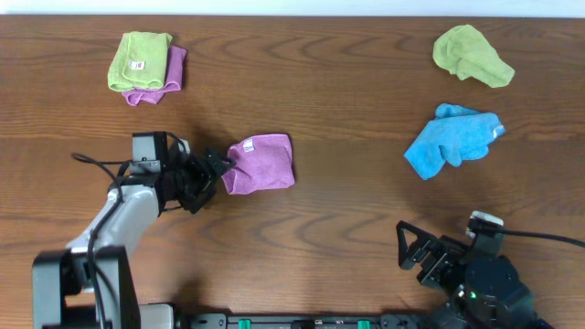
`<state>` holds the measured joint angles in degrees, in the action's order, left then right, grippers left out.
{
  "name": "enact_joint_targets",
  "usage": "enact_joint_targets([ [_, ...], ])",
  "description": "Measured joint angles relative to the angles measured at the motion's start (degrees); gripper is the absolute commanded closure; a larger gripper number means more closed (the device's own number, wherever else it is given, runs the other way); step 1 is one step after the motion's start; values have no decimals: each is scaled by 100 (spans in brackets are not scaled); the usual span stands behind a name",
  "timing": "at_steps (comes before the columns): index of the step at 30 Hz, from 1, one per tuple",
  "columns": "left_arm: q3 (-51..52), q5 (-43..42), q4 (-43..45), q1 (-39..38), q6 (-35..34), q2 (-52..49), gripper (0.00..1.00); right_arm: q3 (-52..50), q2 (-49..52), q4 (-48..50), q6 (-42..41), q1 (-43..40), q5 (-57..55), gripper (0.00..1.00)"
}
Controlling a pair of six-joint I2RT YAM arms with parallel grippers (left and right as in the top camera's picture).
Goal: Fold the cloth
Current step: 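Grasp the folded purple bundle with the left gripper and carry it upper left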
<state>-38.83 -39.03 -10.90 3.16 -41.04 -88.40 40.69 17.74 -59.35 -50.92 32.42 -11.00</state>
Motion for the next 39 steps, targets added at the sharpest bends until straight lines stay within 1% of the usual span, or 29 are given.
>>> enact_joint_targets([
  [7, 2, -116, 433, -48, -393, -387, 5, 0, 0, 2, -63, 0, 0, 1],
  [18, -105, -459, 1272, -584, -852, -839, 5, -2, 0, 2, -66, 0, 0, 1],
  [19, -125, -457, 1296, -616, -870, -868, 3, -2, 2, 2, -66, 0, 0, 1],
  [20, -140, -457, 1314, -645, -876, -892, 7, -2, 2, 2, -68, 0, -2, 1],
  [23, -173, -448, 1440, -745, -957, -1027, 33, -2, 2, 2, -70, 0, 0, 1],
  [24, -181, -452, 1515, -782, -973, -1106, 38, -2, 2, 4, -79, 0, 0, 1],
  [25, -184, -455, 1572, -824, -981, -1187, 45, -4, 2, 0, -83, 0, -2, 1],
  [28, -197, -461, 1860, -929, -992, -1423, 92, -7, 2, 2, -85, 0, 0, 1],
  [29, -186, -457, 1958, -966, -977, -1547, 94, -7, 2, 2, -85, 0, 0, 1],
  [36, -111, -608, 2750, -1016, -979, -1825, 94, -7, 2, 2, -87, 0, -2, 1],
  [39, -195, -704, 2721, -876, -1005, -1849, 94, -7, 0, 2, -90, 0, 0, 1],
])
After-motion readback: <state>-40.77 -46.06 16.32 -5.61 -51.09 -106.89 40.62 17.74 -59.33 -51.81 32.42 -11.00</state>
